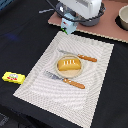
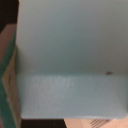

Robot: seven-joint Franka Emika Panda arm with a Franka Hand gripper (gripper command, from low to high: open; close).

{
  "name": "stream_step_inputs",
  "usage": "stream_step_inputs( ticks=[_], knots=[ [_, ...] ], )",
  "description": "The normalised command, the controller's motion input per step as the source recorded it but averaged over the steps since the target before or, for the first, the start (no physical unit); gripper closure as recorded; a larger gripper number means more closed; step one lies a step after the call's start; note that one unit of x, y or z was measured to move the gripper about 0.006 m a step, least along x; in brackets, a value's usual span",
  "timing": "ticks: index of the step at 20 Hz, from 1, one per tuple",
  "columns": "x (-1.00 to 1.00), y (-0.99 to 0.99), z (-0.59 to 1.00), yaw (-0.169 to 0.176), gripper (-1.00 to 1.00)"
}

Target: Interact with the objects in diverse but meaningful ways.

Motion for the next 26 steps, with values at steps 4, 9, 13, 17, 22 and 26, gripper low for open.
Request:
stream_step_inputs(
  ticks=[4,9,13,17,22,26],
  knots=[
    [-0.81,0.12,-0.31,-0.051,1.00],
    [-0.81,0.04,-0.30,-0.062,1.00],
    [-0.84,0.00,-0.31,-0.063,1.00],
    [-0.87,0.00,-0.36,-0.069,1.00],
    [-0.88,0.00,-0.36,-0.063,1.00],
    [-0.91,-0.01,-0.31,-0.058,1.00]
  ],
)
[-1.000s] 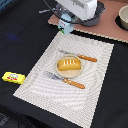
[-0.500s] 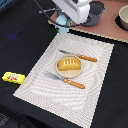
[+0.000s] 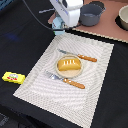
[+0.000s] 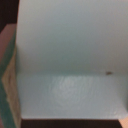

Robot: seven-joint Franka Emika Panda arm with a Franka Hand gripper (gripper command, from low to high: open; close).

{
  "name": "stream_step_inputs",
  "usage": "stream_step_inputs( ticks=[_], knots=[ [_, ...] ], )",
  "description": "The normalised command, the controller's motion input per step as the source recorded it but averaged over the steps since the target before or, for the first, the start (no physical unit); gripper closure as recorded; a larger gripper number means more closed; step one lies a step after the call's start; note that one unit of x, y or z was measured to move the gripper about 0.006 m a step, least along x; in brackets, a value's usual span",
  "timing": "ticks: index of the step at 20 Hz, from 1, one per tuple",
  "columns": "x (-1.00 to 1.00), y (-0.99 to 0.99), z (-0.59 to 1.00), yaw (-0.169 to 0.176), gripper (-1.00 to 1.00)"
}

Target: Interact with the objects in diverse but meaningful ways.

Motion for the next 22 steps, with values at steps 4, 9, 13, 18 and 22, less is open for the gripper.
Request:
stream_step_inputs(
  ticks=[4,9,13,18,22],
  knots=[
    [-0.86,-0.08,-0.26,-0.058,1.00],
    [-0.59,-0.14,-0.13,-0.037,1.00],
    [-0.45,-0.18,-0.14,-0.016,1.00],
    [-0.42,-0.26,-0.16,-0.006,1.00],
    [-0.57,-0.38,-0.25,0.000,1.00]
  ],
)
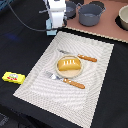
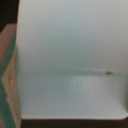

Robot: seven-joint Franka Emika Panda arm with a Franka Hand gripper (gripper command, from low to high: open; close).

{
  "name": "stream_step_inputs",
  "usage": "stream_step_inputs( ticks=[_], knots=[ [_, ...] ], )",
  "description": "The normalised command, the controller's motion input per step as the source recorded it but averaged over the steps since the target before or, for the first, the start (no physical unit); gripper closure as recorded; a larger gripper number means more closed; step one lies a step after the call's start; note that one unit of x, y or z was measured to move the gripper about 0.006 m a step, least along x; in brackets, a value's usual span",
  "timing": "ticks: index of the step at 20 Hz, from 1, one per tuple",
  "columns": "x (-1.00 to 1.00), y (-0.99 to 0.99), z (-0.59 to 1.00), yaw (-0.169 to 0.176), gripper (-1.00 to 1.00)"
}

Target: Interact with the objects in diverse but meaningful ways.

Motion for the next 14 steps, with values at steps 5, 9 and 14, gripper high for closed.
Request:
stream_step_inputs(
  ticks=[5,9,14],
  knots=[
    [-0.68,-0.40,-0.34,-0.001,1.00],
    [-0.78,-0.12,-0.28,-0.006,1.00],
    [-0.50,0.00,-0.23,0.000,-1.00]
  ],
)
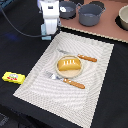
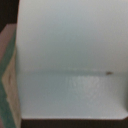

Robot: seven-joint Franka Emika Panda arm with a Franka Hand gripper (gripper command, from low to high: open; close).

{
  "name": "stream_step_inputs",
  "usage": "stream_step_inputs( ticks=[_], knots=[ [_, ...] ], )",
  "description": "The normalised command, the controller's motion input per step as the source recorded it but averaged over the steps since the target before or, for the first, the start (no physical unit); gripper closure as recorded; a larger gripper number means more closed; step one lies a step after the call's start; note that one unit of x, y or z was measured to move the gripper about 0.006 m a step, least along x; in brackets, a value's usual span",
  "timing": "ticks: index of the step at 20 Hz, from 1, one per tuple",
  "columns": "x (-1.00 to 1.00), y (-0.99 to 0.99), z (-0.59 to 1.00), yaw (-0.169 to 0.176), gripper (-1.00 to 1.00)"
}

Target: Interact with the objects in diverse but meaningful ways.

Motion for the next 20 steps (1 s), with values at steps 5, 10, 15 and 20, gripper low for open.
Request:
stream_step_inputs(
  ticks=[5,10,15,20],
  knots=[
    [-0.08,-0.01,0.01,0.000,-1.00],
    [0.00,-0.12,0.22,-0.004,-1.00],
    [0.00,-0.38,0.62,-0.059,-1.00],
    [0.00,-0.53,0.80,-0.060,-1.00]
  ],
)
